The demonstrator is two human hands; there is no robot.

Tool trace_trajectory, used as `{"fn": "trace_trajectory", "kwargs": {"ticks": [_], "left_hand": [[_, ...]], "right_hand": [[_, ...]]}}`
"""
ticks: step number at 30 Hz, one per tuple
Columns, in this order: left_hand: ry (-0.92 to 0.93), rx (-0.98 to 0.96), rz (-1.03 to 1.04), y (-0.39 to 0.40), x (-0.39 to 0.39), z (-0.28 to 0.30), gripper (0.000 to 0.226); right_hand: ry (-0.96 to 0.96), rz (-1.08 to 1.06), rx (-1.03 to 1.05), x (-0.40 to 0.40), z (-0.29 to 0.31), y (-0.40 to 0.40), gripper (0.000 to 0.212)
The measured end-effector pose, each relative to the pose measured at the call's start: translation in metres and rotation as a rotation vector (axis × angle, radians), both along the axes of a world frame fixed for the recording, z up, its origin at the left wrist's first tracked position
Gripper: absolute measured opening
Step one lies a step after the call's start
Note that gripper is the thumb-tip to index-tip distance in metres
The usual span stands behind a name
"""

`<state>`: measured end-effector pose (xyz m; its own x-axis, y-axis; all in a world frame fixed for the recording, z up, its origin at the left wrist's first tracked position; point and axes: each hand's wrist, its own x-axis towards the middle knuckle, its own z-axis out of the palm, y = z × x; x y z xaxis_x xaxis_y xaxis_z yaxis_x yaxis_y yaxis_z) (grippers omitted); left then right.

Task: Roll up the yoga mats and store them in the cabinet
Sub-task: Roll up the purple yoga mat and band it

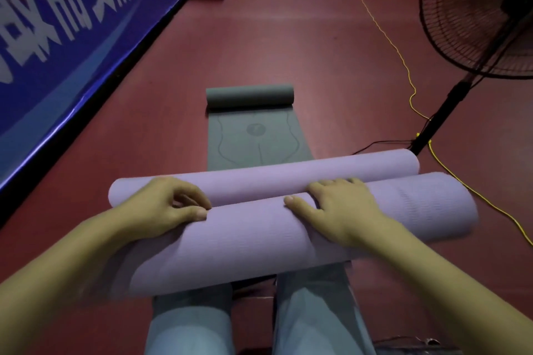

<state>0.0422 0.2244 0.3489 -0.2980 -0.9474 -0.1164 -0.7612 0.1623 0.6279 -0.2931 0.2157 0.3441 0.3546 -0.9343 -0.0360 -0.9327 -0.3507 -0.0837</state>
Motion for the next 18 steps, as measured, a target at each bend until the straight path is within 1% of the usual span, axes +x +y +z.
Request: {"fn": "trace_trajectory", "kwargs": {"ticks": [1,2,4,5,7,8,9,11,12,13,14,16,18], "left_hand": [[-0.082,-0.044,-0.026,-0.001,-0.005,0.002,0.008],[-0.153,-0.067,-0.044,-0.001,-0.007,0.002,0.011],[-0.203,-0.027,-0.048,0.002,-0.006,0.002,0.017],[-0.204,0.022,-0.044,0.006,-0.005,0.005,0.032],[-0.209,0.123,-0.063,0.019,-0.004,0.013,0.077],[-0.241,0.157,-0.087,0.026,-0.008,0.016,0.092],[-0.303,0.164,-0.118,0.031,-0.013,0.018,0.104],[-0.520,0.140,-0.143,0.035,-0.027,0.014,0.120],[-0.625,0.125,-0.132,0.034,-0.034,0.011,0.120],[-0.686,0.114,-0.109,0.032,-0.039,0.007,0.115],[-0.699,0.108,-0.084,0.029,-0.042,0.007,0.110],[-0.634,0.096,-0.053,0.025,-0.038,0.008,0.108],[-0.570,0.092,-0.066,0.024,-0.032,0.013,0.108]], "right_hand": [[0.002,0.004,-0.035,0.003,-0.003,-0.002,0.081],[0.000,0.008,-0.045,0.005,-0.004,-0.004,0.079],[0.012,0.012,-0.033,0.005,-0.005,-0.007,0.071],[0.015,0.013,-0.028,0.005,-0.005,-0.009,0.067],[0.024,0.022,-0.027,0.005,-0.005,-0.011,0.066],[0.028,0.022,-0.018,0.006,-0.006,-0.012,0.067],[0.025,0.015,-0.002,0.006,-0.007,-0.015,0.069],[0.014,-0.010,0.041,0.009,-0.007,-0.024,0.077],[0.006,-0.020,0.057,0.010,-0.007,-0.028,0.081],[-0.003,-0.030,0.070,0.012,-0.004,-0.032,0.083],[-0.006,-0.037,0.078,0.014,-0.002,-0.034,0.081],[0.020,-0.046,0.095,0.017,0.004,-0.036,0.076],[0.063,-0.049,0.147,0.019,0.009,-0.035,0.076]]}}
